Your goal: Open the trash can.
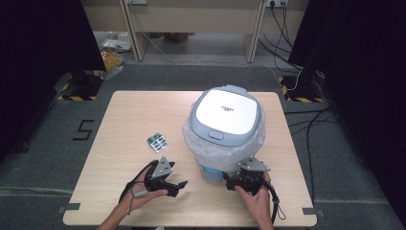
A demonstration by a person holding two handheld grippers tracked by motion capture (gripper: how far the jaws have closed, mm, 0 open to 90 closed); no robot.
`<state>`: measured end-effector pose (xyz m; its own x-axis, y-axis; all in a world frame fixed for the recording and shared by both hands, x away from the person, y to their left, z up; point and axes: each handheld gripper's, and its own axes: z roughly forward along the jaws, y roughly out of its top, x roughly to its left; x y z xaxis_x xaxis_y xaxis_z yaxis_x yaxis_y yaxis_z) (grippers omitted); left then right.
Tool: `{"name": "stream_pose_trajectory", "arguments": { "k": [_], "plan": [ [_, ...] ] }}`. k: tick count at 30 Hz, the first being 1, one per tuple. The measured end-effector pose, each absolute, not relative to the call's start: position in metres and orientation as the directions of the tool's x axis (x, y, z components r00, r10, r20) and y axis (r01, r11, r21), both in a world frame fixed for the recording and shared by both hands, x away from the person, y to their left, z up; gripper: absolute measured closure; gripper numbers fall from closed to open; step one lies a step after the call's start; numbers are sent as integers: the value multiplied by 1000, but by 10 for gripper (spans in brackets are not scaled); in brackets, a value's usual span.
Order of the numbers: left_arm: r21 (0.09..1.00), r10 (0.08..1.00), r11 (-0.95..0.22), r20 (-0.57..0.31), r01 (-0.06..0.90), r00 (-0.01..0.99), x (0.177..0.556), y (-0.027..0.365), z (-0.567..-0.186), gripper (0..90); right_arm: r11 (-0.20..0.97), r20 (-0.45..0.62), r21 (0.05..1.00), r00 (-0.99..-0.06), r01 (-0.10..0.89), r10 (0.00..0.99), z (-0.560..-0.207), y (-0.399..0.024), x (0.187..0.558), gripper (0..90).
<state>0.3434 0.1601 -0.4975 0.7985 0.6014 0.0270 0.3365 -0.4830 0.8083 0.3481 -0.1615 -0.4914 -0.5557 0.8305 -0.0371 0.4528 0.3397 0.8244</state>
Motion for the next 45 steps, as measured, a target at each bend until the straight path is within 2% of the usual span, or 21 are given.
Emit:
{"name": "stream_pose_trajectory", "arguments": {
  "k": [8,14,18,25,27,31,36,39,45],
  "plan": [
    [805,622,-475,20,356,783,345,157,-503,151,372,-31,831,-634,412,772,-492,-172,371,70],
    [797,621,-484,22,361,783,345,156,-505,151,355,-18,841,-634,408,773,-495,-167,385,87],
    [783,633,-509,59,358,772,343,164,-510,152,343,-9,850,-640,400,768,-497,-168,390,89],
    [760,670,-505,48,408,741,342,184,-523,151,375,-22,845,-675,382,737,-496,-172,404,93],
    [757,683,-497,40,424,729,342,190,-523,143,344,14,856,-681,387,732,-500,-174,409,106],
    [752,706,-455,-21,476,708,342,202,-524,146,318,42,863,-683,393,729,-504,-178,412,107],
    [751,712,-451,-23,482,702,342,205,-524,143,300,59,863,-672,406,738,-506,-176,413,103],
    [748,718,-452,-18,485,696,342,205,-524,125,284,78,856,-650,433,756,-505,-175,409,154],
    [748,717,-453,-19,486,697,342,205,-524,124,281,36,857,-594,432,804,-487,-170,373,204]
  ]
}}
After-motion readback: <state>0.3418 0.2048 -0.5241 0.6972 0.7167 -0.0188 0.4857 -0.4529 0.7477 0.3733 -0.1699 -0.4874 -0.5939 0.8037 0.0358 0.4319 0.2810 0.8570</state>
